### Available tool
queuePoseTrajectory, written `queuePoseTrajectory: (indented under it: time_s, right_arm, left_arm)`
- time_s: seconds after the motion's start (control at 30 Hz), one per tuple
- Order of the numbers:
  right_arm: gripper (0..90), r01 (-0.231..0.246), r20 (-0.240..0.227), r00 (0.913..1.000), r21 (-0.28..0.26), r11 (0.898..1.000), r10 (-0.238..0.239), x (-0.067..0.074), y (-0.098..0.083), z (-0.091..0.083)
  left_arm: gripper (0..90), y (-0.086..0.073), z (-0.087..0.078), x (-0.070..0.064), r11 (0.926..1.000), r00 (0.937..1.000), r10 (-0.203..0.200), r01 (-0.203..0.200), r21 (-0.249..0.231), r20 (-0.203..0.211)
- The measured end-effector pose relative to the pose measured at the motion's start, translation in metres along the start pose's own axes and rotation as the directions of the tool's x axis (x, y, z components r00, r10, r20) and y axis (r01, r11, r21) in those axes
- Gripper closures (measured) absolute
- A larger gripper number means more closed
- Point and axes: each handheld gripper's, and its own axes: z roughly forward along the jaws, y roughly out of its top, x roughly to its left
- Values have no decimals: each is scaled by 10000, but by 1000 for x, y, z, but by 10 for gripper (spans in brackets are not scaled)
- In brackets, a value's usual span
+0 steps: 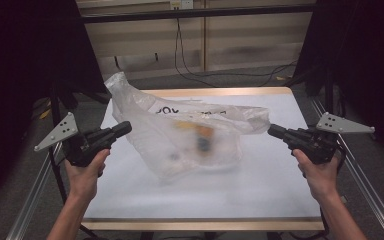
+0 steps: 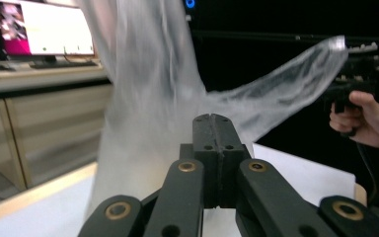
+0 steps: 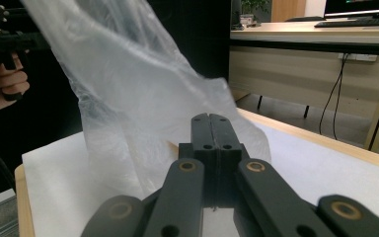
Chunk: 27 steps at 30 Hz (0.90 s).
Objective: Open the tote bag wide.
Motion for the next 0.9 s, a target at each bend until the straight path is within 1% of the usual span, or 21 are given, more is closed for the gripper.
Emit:
queuePoseTrajectory:
  time_s: [0.1,0.17,0.23,0.27,0.3,0.33,0.37,0.4,0.43,0.5,0.53,0.57,0.63,0.67,0.7,0.73,0.77,0.8,0.83,0.87,0.9]
  right_arm:
    - [900,-39,27,10000,-56,10000,39,-1,5,1]
    - [900,10,1,10000,-71,10000,-10,-2,10,4]
    - [900,72,-70,9999,-92,9999,-73,-1,16,9]
    - [900,76,-128,9999,-168,9998,-78,-1,19,12]
    - [900,114,-173,9998,-220,9997,-117,-1,23,15]
    - [900,114,-173,9998,-220,9997,-117,-1,23,15]
    - [900,179,-306,9994,-327,9993,-189,0,31,23]
    - [900,179,-306,9994,-327,9993,-189,0,31,23]
    - [900,291,-419,9987,-340,9990,-305,2,37,31]
    - [900,383,-547,9977,-361,9986,-402,3,43,38]
    - [900,418,-615,9971,-406,9983,-442,4,46,41]
    - [900,437,-670,9967,-405,9982,-464,5,49,44]
    - [900,507,-813,9952,-472,9976,-544,7,55,52]
    - [900,532,-855,9947,-469,9975,-571,8,58,55]
    - [900,533,-922,9941,-486,9974,-576,8,60,57]
    - [900,559,-964,9935,-543,9970,-609,9,63,60]
    - [900,540,-1019,9930,-569,9969,-596,9,66,62]
    - [900,575,-1065,9923,-582,9966,-635,8,69,65]
    - [900,575,-1185,9909,-582,9966,-641,8,71,68]
    - [900,575,-1185,9909,-582,9966,-641,8,71,68]
    - [900,555,-1319,9893,-563,9969,-625,10,74,74]
  left_arm:
    - [900,12,-1,5,9993,10000,85,-86,-365,-35]
    - [900,19,-1,8,9989,9999,154,-156,-441,-63]
    - [900,26,2,10,9984,9999,120,-124,-553,-82]
    - [900,29,4,11,9984,9998,85,-96,-563,-186]
    - [900,32,6,12,9977,9997,129,-141,-666,-186]
    - [900,32,6,12,9977,9997,129,-141,-666,-186]
    - [900,35,9,13,9968,9996,170,-185,-779,-209]
    - [900,37,12,15,9966,9998,169,-178,-801,-118]
    - [900,39,21,14,9972,9997,241,-239,-706,27]
    - [900,39,31,12,9982,9992,298,-284,-523,262]
    - [900,39,36,10,9984,9993,223,-208,-516,290]
    - [900,39,42,9,9985,9986,332,-314,-451,401]
    - [900,39,52,7,9987,9977,294,-268,-429,609]
    - [900,39,56,6,9990,9974,277,-254,-362,666]
    - [900,40,60,5,9992,9972,160,-133,-374,729]
    - [900,40,63,6,9993,9963,333,-317,-218,790]
    - [900,40,67,5,9997,9963,157,-140,-206,849]
    - [900,41,71,4,9997,9958,202,-192,-120,897]
    - [900,40,77,4,9999,9949,140,-137,-33,998]
    - [900,40,77,4,9999,9949,140,-137,-33,998]
    - [900,39,79,4,9998,9943,186,-195,70,1046]
